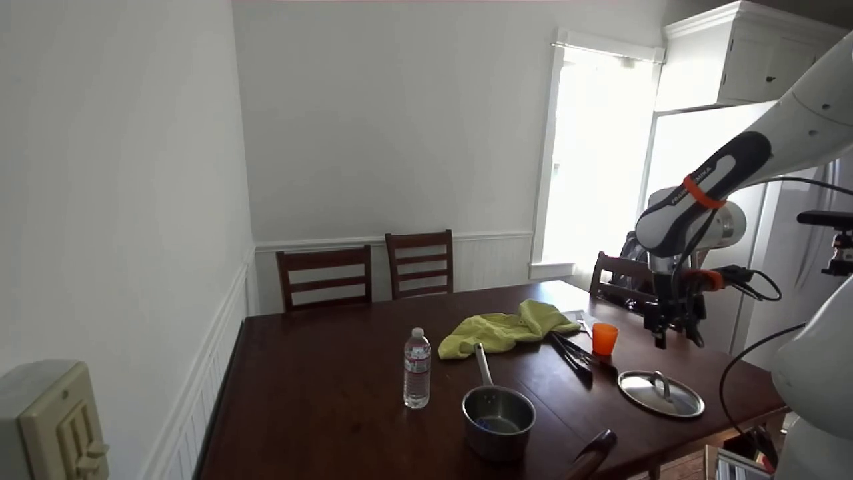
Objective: Put the lid on the pot
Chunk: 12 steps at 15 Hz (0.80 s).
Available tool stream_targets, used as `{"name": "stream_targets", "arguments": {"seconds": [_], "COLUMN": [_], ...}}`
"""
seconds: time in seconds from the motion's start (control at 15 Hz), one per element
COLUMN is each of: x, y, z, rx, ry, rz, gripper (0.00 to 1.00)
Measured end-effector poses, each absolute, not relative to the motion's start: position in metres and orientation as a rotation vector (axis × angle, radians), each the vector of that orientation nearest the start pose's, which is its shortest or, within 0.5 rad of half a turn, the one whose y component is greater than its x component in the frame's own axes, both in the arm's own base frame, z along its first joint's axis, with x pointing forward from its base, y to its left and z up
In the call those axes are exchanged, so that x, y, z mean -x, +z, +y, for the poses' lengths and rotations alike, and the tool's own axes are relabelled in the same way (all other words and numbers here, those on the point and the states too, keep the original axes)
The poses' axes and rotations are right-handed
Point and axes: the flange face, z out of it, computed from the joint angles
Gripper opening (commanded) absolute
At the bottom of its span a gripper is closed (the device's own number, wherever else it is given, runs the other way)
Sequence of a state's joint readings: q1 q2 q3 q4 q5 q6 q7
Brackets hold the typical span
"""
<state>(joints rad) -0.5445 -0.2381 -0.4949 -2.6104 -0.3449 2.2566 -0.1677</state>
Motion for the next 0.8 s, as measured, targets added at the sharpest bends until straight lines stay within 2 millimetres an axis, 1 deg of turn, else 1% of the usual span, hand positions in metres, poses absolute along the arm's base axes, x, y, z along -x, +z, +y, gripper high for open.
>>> {"name": "stream_targets", "arguments": {"seconds": [0.13,0.27,0.4,0.6,0.8], "x": [-0.213,-0.218,-0.219,-0.205,-0.181], "y": [0.314,0.319,0.321,0.311,0.292], "z": [-0.350,-0.354,-0.363,-0.385,-0.407], "rx": [3.035,3.032,2.988,2.894,2.811], "ry": [0.273,0.142,0.004,-0.127,-0.154], "rz": [0.960,1.025,1.124,1.324,1.536], "gripper": [1.00,1.00,1.00,1.00,1.00]}}
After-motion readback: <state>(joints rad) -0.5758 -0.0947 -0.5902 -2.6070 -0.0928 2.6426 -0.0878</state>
